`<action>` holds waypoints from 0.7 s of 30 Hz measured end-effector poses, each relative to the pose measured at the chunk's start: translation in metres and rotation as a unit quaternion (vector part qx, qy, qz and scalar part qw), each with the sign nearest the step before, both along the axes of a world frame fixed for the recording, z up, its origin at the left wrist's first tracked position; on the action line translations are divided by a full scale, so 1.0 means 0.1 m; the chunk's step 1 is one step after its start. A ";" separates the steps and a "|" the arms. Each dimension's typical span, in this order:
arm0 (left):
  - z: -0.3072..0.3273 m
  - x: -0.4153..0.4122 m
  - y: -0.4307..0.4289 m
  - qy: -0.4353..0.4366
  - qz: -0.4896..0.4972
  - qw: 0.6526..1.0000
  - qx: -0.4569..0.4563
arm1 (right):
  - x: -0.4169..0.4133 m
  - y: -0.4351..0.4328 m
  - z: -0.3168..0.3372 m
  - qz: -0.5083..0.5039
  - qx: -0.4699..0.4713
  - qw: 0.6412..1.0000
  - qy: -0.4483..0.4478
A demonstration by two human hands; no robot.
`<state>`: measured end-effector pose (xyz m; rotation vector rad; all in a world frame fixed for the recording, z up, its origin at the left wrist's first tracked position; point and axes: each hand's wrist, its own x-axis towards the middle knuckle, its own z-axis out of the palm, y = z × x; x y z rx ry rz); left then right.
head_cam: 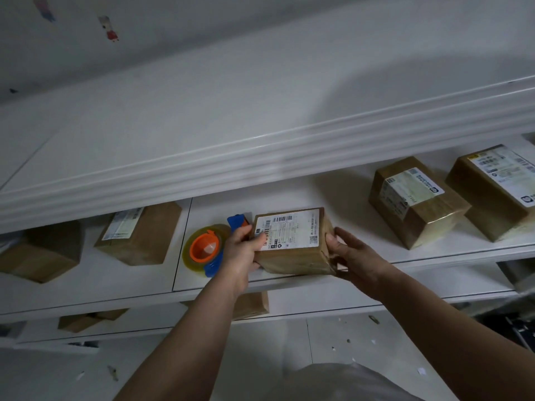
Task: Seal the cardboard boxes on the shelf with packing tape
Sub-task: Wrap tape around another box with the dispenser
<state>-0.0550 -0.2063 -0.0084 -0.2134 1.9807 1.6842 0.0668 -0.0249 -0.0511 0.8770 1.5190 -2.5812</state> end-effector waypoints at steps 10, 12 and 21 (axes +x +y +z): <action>0.12 0.08 0.10 0.048 -0.015 0.999 -0.018 | -0.12 -0.03 0.37 -0.026 0.216 0.972 0.088; 0.24 0.08 0.14 0.017 -0.035 0.999 0.019 | -0.15 -0.05 0.39 -0.033 0.278 0.958 0.068; 0.28 0.05 0.19 -0.066 -0.044 0.997 0.009 | -0.29 -0.15 0.33 -0.010 0.428 0.902 0.048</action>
